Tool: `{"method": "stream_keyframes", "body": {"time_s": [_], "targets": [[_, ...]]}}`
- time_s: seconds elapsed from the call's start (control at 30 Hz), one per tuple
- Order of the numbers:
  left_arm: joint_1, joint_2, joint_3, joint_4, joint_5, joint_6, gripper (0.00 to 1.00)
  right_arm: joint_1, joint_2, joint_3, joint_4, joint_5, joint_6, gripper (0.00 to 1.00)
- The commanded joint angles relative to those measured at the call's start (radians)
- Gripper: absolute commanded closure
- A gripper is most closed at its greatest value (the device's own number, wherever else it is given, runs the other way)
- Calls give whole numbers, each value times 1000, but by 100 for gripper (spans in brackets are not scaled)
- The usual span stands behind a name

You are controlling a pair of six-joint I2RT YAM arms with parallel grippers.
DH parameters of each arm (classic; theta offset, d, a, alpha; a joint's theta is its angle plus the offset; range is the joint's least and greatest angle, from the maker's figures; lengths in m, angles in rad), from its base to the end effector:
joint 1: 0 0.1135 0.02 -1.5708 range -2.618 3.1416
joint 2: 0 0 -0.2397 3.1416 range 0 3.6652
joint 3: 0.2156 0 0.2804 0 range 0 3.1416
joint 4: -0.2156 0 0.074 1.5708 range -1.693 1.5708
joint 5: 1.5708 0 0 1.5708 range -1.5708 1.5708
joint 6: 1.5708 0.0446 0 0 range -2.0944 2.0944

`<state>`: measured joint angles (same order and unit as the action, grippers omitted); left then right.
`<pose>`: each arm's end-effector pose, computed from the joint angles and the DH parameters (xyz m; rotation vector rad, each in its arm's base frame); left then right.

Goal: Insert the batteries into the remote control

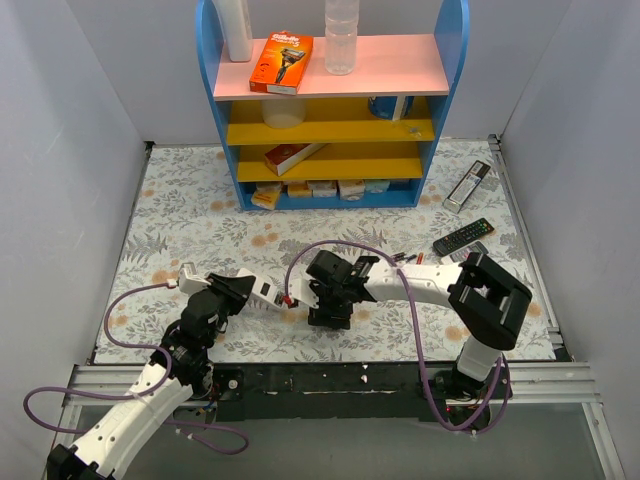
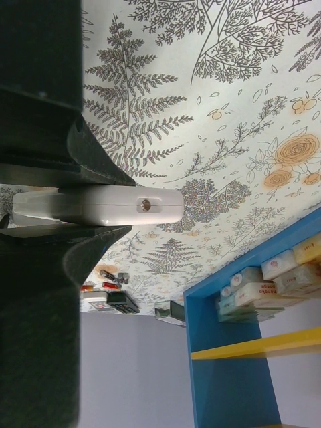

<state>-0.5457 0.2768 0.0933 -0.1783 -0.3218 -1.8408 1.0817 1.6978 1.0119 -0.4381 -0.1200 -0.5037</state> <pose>0.1599 -0.0806 0.1468 -1.4718 1.5510 -1.2373 0.1604 0.3127 0.1175 -1.9690 1.8882 0.3337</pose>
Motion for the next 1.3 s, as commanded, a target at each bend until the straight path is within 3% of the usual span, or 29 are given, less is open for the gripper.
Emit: {"method": "stream_keyframes", "body": {"time_s": [0.0,0.33,0.8,1.27], "targets": [[4,6,34,37,-8,3,100,6,65,17,-16,11,-19,35],[4,16,10,164,55,49,100,4,48,17,-57,17,37,71],[6,140,-67,548,225,84,100,-22,-170,-29,29,66,261,80],[7,222,-90,700,274,43,100,-25,-351,69,33,65,488,85]]}}
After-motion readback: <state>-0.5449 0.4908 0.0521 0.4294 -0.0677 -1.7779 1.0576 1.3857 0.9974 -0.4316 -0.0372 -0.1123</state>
